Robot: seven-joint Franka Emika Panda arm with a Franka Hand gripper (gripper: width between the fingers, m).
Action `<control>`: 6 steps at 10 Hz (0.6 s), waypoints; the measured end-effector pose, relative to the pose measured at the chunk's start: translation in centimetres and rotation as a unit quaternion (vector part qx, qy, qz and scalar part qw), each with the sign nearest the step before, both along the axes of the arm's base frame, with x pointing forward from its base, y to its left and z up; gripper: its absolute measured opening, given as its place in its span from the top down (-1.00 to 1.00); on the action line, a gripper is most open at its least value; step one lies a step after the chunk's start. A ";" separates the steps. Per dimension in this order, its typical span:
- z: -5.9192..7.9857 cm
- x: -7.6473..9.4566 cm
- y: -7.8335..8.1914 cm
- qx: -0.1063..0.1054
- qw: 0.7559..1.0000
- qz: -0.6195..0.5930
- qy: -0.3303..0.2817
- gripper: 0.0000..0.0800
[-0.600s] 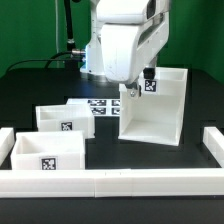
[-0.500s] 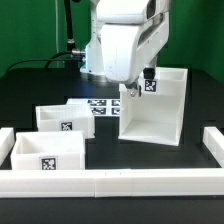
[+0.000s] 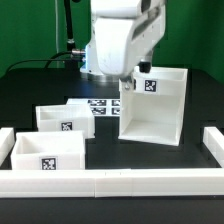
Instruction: Assemble drawer
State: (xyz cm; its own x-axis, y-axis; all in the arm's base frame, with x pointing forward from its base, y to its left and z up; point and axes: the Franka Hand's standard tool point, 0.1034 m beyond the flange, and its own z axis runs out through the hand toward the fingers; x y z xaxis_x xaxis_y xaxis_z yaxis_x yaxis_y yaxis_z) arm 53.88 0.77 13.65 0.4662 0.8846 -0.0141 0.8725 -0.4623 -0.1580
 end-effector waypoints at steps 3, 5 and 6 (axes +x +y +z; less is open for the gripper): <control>2.8 -0.9 0.7 -0.010 0.999 -0.040 0.000 -0.62; 2.5 -0.9 0.7 -0.017 0.995 -0.094 0.005 -0.62; 2.5 -0.9 0.7 -0.022 0.992 -0.127 0.007 -0.62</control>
Offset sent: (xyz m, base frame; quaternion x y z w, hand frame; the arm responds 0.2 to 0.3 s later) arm 0.0000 0.0000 0.0000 0.0000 0.0000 0.0000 1.0000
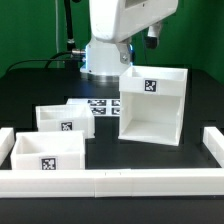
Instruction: Assemble drawer
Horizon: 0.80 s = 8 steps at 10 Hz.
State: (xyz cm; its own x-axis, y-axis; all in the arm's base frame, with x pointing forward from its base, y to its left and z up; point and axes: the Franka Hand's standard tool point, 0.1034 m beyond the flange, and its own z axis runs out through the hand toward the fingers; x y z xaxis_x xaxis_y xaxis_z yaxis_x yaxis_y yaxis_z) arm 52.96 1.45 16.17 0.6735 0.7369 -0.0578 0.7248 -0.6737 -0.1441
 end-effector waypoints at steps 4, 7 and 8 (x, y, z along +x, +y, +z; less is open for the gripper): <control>-0.4 -1.9 2.1 -0.037 0.964 -0.263 -0.009 -0.62; -0.9 -2.4 2.5 -0.048 0.930 -0.365 -0.005 -0.62; -0.9 -2.4 2.6 -0.052 0.913 -0.404 -0.002 -0.62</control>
Offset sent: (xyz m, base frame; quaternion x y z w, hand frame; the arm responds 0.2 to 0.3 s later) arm -0.0359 0.0197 -0.0059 -0.0509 0.0210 0.3119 0.9485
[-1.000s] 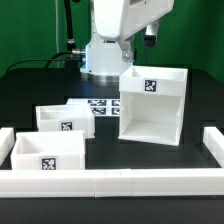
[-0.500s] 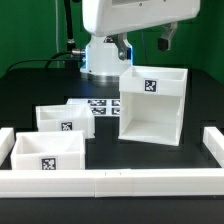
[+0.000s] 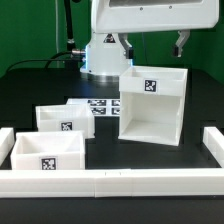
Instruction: Assemble drawer
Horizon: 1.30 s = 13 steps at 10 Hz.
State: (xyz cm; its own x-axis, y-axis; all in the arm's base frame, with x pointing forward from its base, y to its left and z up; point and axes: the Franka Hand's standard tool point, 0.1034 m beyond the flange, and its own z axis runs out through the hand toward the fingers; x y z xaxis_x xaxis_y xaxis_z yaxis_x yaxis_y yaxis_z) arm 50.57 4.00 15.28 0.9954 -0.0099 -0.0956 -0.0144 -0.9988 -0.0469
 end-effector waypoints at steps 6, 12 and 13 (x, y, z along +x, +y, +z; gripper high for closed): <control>-2.6 -2.2 5.1 -0.018 0.992 -0.128 0.008 -0.62; -5.1 -3.4 6.3 -0.016 0.993 -0.116 0.008 -0.62; -5.1 -3.4 6.1 -0.015 0.993 -0.113 0.008 -0.30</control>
Offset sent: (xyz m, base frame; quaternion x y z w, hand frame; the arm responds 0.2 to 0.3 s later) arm -0.0150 0.0342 -0.0221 -0.0463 0.0078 0.0570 0.9973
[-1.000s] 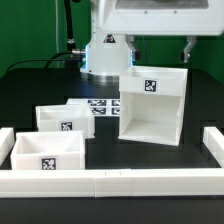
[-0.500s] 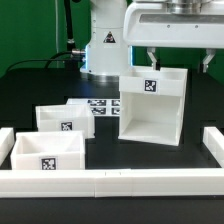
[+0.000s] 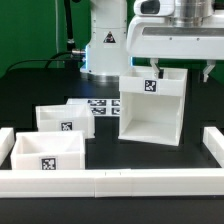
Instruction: Assemble drawer
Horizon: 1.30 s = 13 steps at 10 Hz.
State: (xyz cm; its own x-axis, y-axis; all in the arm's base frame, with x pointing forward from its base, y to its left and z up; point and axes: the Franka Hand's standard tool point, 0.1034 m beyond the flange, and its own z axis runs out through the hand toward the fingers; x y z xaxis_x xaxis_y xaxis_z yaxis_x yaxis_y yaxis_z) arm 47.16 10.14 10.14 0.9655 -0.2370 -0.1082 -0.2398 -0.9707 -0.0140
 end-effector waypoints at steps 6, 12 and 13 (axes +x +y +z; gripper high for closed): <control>0.0 0.0 0.0 0.001 1.000 0.004 0.000 0.92; 0.0 0.0 0.0 0.001 1.000 0.004 0.000 0.92; 0.0 0.0 0.0 0.001 1.000 0.004 0.000 0.91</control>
Offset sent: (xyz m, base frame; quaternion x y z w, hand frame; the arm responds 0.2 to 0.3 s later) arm 0.0000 0.0000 0.0000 0.0000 0.0000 0.0000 1.0000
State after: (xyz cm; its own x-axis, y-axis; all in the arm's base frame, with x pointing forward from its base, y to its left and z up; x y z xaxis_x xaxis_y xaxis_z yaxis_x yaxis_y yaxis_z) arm 47.18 10.11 10.10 0.9675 -0.2283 -0.1090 -0.2313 -0.9727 -0.0159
